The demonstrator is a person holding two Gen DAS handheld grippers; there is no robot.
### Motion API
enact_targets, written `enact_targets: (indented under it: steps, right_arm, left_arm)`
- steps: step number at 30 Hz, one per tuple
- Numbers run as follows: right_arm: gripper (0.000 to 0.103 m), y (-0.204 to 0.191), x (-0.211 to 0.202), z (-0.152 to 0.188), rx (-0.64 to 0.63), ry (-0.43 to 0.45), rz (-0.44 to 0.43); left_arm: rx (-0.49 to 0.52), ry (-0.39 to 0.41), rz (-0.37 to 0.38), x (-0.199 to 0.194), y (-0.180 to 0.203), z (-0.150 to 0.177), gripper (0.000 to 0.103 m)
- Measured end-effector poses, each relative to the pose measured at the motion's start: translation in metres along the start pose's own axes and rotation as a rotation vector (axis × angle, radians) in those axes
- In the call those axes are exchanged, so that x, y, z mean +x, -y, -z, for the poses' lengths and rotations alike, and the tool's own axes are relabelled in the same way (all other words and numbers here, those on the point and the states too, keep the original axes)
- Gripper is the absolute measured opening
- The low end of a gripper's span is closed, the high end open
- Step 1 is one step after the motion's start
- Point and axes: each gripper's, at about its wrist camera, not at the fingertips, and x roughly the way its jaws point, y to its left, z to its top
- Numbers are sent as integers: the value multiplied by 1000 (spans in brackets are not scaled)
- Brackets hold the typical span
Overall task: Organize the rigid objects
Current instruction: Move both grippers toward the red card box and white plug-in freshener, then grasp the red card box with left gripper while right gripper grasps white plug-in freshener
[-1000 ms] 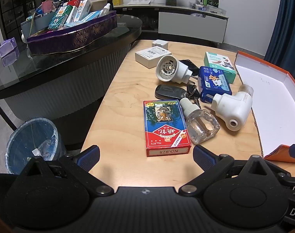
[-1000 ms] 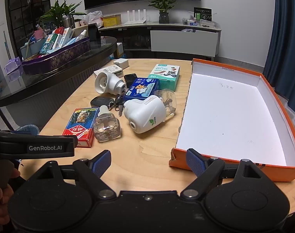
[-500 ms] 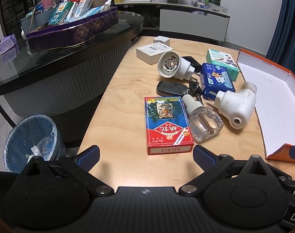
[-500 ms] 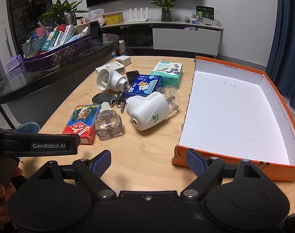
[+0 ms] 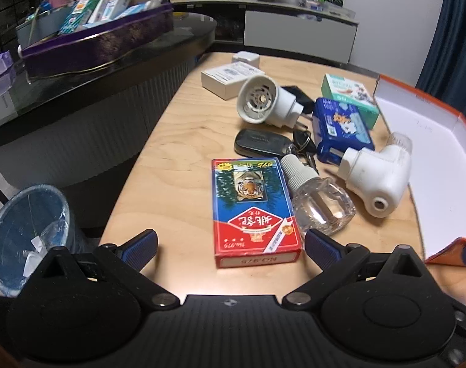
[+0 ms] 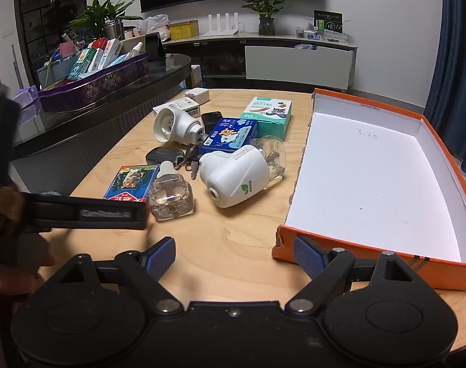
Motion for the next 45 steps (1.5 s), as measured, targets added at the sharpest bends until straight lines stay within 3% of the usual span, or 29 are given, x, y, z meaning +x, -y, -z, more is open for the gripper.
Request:
enact_targets:
  steps: [5, 8, 10, 12, 14, 16, 24, 33, 38, 42, 45]
  right_arm:
    - [99, 6, 3, -6, 12, -3, -35]
    - [99, 8, 6, -13, 19, -6, -63]
    - [99, 9, 9, -20, 14, -13, -94]
    - [99, 9, 10, -27, -6, -3, -121]
    - [99, 8, 14, -36, -33, 15, -135]
    - [99, 8, 23, -46, -51, 5, -126]
    - [99, 9, 70, -70, 41, -133, -108]
    - [103, 12, 115, -87, 171, -210, -41]
    - [103, 17, 126, -84, 214, -202, -70]
    - [89, 26, 120, -78, 240, -167, -119]
    - [89, 32, 115, -75, 251, -169, -144]
  left_arm:
    - [-75, -11, -11, 15, -9, -8, 103]
    - [-16, -11, -42, 22, 2, -13, 103]
    - [3, 10, -21, 24, 6, -14, 103]
    - [27, 39, -1, 23, 8, -14, 93]
    - [39, 61, 11, 20, 10, -13, 71]
    - [39, 79, 30, 17, 9, -12, 60]
    - [-73, 81, 80, 11, -11, -12, 60]
    - [-98, 86, 98, 11, -17, -12, 60]
    - [-108, 90, 108, 11, -20, -11, 60]
    - [-117, 92, 116, 10, -21, -10, 60]
    - [-121, 93, 123, 9, -21, -10, 60]
